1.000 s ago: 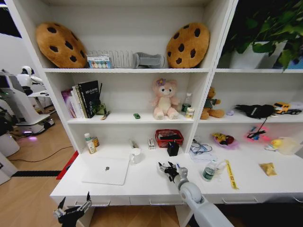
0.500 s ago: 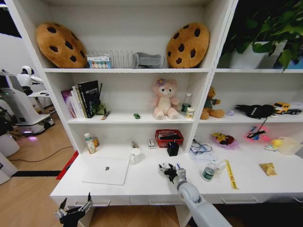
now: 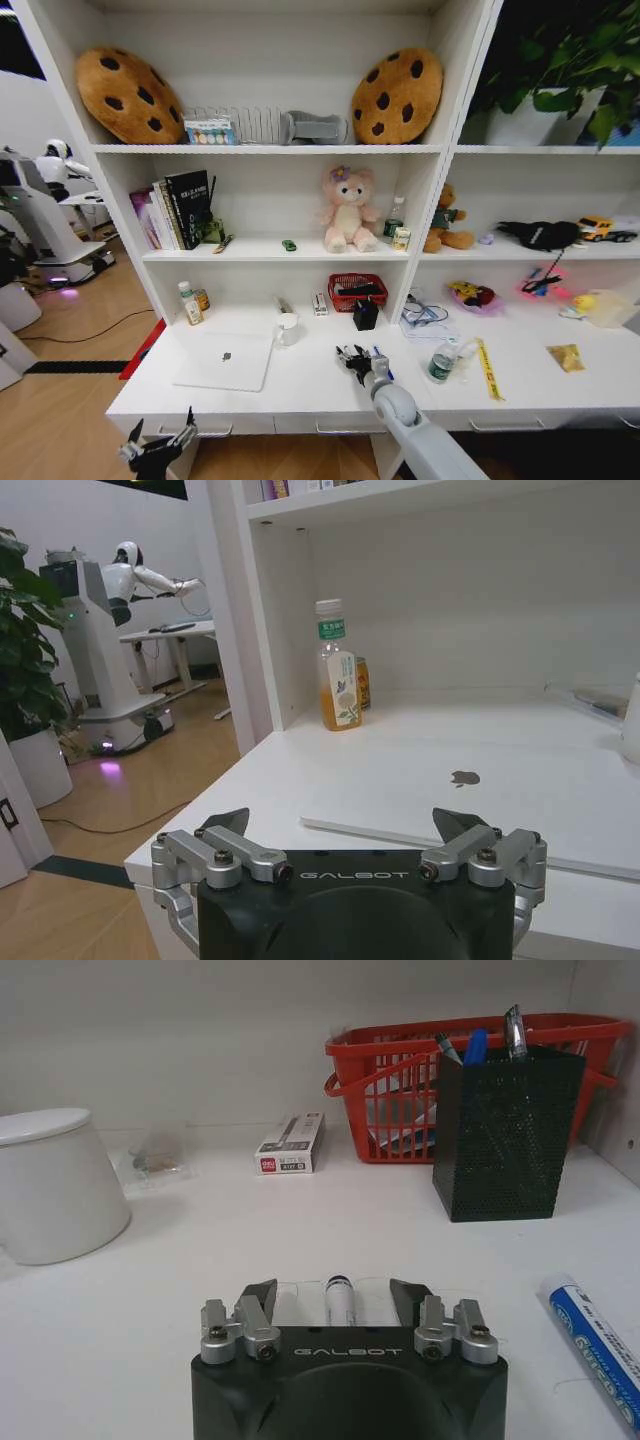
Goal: Organize the objects on the table.
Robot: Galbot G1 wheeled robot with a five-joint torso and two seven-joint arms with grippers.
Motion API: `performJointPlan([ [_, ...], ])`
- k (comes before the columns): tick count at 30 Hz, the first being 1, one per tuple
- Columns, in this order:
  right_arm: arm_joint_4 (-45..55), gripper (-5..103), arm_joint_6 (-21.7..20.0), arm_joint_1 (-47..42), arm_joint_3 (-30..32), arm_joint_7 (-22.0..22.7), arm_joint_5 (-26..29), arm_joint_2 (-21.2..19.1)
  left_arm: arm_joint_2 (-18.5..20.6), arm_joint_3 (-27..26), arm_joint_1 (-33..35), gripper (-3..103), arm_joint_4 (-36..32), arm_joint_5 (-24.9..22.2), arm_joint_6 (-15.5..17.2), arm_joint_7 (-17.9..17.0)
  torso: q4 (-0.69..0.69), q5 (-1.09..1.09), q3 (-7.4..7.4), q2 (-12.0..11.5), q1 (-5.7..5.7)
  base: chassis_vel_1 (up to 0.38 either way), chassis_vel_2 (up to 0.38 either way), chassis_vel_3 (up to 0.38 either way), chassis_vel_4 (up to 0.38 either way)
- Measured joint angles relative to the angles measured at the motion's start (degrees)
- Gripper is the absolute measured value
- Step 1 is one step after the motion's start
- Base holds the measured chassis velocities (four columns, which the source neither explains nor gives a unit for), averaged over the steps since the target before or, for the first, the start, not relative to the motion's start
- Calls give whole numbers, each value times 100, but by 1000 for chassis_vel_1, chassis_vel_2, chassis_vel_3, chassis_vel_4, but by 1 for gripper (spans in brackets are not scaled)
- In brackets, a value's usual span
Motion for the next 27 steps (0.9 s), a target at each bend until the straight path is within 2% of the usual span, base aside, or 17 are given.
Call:
performJointPlan([
  [2, -17, 57, 1, 8, -8, 0, -28, 20, 3, 43, -2, 100, 0, -39, 4, -5, 1, 1, 0, 0, 0, 0, 0, 0, 0],
  [3, -17, 57, 1, 8, -8, 0, -28, 20, 3, 43, -2, 100, 0, -39, 4, -5, 1, 1, 0, 0, 0, 0, 0, 0, 0],
  [6, -25, 42, -46, 17, -8, 15, -45, -21, 9, 80, -22, 100, 22, -52, 7, -15, 1, 1, 0, 0, 0, 0, 0, 0, 0],
  [9, -30, 37, -75, 18, 0, 11, -67, -44, 11, 89, -35, 100, 37, -53, 4, -15, 1, 1, 0, 0, 0, 0, 0, 0, 0],
  [11, -33, 26, -132, 3, 20, 2, -96, -84, 16, 98, -50, 100, 49, -68, 0, -19, 1, 1, 0, 0, 0, 0, 0, 0, 0],
  [12, -33, 26, -132, 3, 20, 2, -96, -84, 16, 98, -50, 100, 49, -68, 0, -19, 1, 1, 0, 0, 0, 0, 0, 0, 0],
  [14, -30, 15, -158, -7, 36, -8, -97, -93, 21, 104, -51, 100, 49, -75, 2, -29, 1, 1, 0, 0, 0, 0, 0, 0, 0],
  [21, -4, 13, -169, -20, 82, -121, -91, -159, 75, 112, -56, 100, 41, -108, 64, -68, 2, 3, 1, 0, 0, 0, 0, 0, 0],
  [27, 62, 13, 113, -34, 262, -272, -94, -164, 49, 139, -40, 100, 43, -70, 65, -68, -2, 6, 3, -3, 0, 0, 0, 0, 0],
])
